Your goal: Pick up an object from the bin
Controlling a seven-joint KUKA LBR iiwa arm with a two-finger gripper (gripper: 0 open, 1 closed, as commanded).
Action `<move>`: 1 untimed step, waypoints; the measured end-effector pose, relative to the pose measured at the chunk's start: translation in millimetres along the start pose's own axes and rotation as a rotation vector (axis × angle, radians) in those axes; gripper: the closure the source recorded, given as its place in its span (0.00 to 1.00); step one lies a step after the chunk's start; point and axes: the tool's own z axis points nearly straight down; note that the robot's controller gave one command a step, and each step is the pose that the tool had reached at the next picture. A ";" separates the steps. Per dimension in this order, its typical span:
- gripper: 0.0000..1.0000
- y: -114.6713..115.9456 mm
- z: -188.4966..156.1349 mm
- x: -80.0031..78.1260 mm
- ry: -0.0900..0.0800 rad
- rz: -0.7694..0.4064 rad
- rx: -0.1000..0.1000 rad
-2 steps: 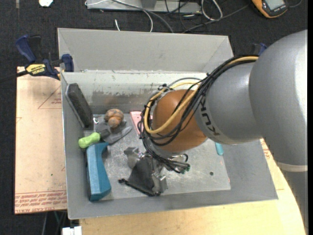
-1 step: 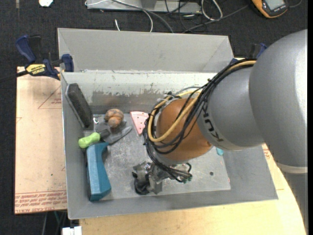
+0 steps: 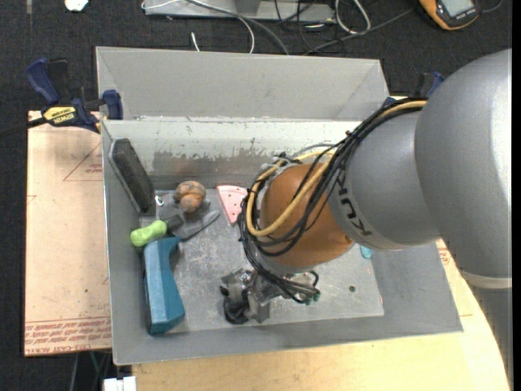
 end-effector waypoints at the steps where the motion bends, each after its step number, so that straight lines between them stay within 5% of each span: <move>1: 1.00 -3.5 -67.2 -4.5 0.004 0.014 -0.002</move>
Offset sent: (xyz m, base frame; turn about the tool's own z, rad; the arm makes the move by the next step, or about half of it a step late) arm -0.0039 -0.0135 0.1078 -0.0402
